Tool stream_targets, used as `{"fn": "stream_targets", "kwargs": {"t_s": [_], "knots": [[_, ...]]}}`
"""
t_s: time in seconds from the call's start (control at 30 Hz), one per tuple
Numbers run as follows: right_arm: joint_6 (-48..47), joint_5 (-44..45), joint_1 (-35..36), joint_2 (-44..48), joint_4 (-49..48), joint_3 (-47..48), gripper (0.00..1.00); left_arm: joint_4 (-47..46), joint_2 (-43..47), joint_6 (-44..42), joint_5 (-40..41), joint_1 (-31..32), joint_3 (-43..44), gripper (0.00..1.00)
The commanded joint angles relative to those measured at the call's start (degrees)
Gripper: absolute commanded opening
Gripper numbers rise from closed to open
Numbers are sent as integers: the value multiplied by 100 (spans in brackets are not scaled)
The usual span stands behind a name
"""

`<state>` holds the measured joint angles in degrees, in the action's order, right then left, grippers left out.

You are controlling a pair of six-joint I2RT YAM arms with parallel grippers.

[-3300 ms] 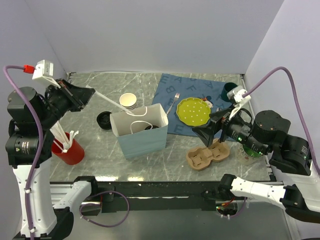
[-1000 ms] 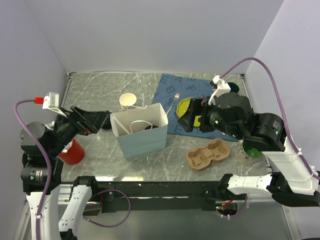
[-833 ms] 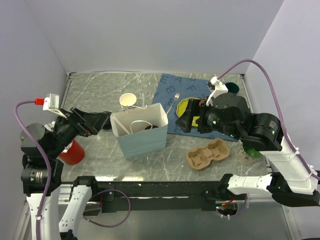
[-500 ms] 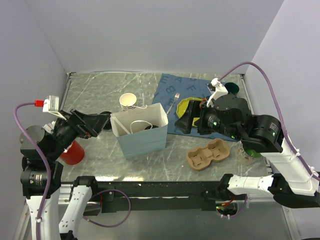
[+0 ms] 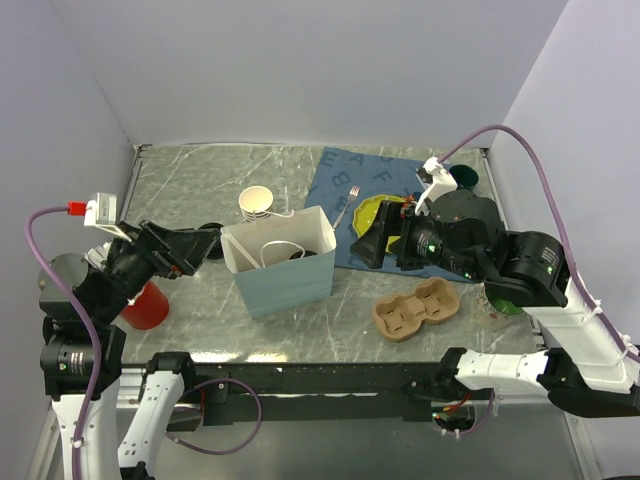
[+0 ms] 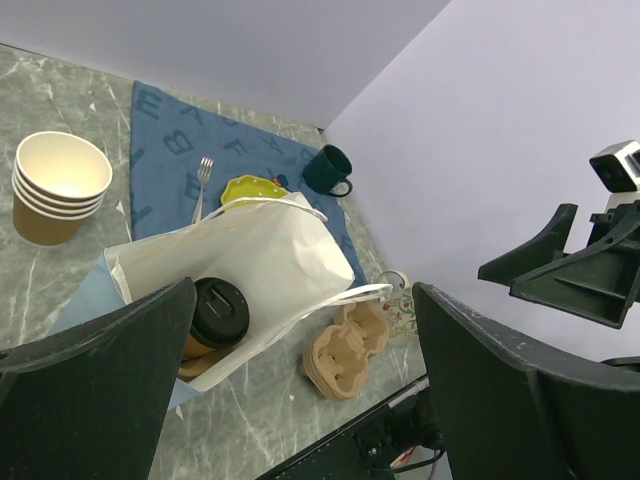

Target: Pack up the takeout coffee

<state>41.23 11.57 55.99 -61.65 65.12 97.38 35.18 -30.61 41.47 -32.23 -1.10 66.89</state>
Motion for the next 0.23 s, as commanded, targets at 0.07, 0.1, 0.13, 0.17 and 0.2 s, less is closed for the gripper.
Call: {"fn": "stream_targets", "kwargs": {"t_s": [0.07, 0.1, 0.13, 0.17, 0.2], "knots": [[-150, 100, -35, 109, -219, 132, 100, -117, 46, 150, 15, -21, 228, 97], [-159, 100, -35, 118, -211, 140, 100, -99, 46, 150, 32, -21, 236, 97], [-151, 126, -35, 118, -202, 141, 100, -90, 38, 159, 50, -13, 254, 97], [-168, 126, -35, 144, -202, 141, 100, -90, 38, 177, 50, -21, 254, 97], [-168, 126, -35, 170, -245, 114, 100, -90, 55, 177, 50, -21, 254, 97]]}}
